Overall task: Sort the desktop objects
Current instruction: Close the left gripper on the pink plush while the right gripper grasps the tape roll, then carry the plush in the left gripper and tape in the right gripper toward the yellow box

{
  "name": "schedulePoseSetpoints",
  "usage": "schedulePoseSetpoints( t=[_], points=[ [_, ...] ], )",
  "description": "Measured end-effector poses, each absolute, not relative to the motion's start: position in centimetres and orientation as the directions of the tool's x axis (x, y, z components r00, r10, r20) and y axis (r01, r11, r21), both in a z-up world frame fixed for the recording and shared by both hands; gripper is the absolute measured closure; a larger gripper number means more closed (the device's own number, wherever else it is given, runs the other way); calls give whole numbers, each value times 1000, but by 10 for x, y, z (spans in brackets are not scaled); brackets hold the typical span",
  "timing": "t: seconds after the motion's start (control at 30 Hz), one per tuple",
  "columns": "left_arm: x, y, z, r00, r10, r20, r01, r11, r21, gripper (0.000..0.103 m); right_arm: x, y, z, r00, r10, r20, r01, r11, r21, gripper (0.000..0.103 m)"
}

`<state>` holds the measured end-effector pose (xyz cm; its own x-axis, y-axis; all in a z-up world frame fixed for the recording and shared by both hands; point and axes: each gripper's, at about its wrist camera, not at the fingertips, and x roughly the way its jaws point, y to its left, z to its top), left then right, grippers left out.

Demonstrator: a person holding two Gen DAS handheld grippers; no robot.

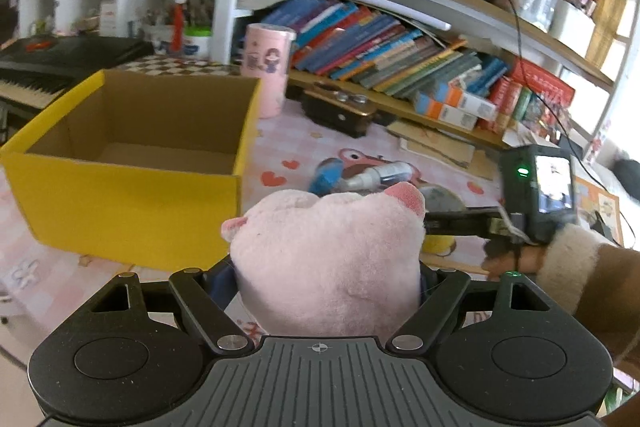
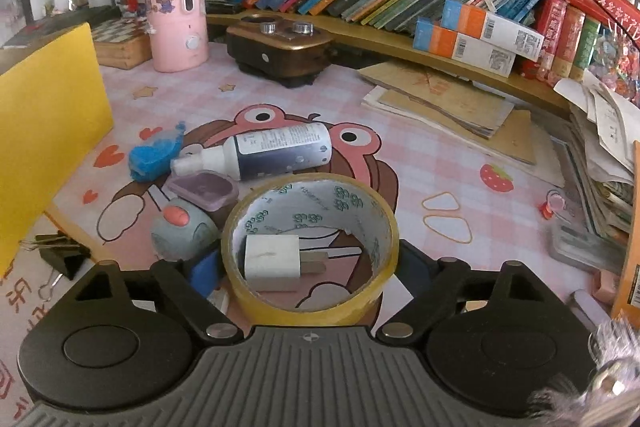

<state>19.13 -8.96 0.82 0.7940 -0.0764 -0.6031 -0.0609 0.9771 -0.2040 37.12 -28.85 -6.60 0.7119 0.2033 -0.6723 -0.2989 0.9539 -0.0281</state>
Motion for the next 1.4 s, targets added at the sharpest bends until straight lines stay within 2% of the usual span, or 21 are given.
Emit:
schedulePoseSetpoints(
  t=[0.3,0.6,0.9,1.4],
  points=[
    [169,-66,29,854,-35,-518,-107,964,-242,21,310,-304,-12,764,226,-604,-266,964,25,17],
    [149,-43,18,821,-44,-570,-119,962,-246,21,231,-271,20,699,343,-628,-333,933,140,17],
    [117,-1,9,798,-54,-600,-142,951,-274,21,177,-207,18,647,383,-659,-414,903,118,17],
    [51,66,6,775,-93,-625,-94,961,-259,21,101,-134,12,641,369,-673,-405,908,113,17]
  ],
)
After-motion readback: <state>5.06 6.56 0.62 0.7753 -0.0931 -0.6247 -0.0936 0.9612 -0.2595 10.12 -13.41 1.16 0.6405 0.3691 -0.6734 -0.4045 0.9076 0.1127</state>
